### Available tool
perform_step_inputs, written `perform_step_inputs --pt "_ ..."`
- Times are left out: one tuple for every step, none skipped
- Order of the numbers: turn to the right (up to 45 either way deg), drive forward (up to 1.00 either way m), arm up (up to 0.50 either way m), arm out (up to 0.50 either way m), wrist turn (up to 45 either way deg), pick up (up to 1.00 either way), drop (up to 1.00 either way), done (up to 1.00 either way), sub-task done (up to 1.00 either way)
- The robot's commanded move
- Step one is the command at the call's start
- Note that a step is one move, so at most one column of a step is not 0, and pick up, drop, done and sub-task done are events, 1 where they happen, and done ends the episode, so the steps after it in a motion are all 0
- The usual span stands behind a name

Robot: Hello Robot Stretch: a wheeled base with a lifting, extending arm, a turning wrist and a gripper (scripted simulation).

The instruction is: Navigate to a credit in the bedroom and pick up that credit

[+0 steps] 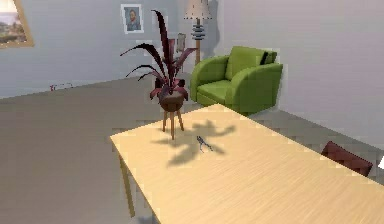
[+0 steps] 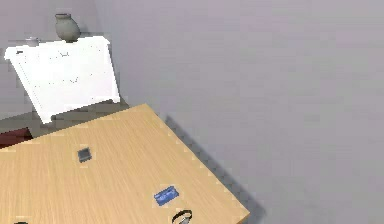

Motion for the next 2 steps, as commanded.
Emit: perform_step_inputs --pt "0.0 0.00 0.32 0.00 0.0 0.00 0.00 0.00 0.00" --pt "0.0 0.00 0.00 0.16 0.0 0.00 0.00 0.00 0.00"
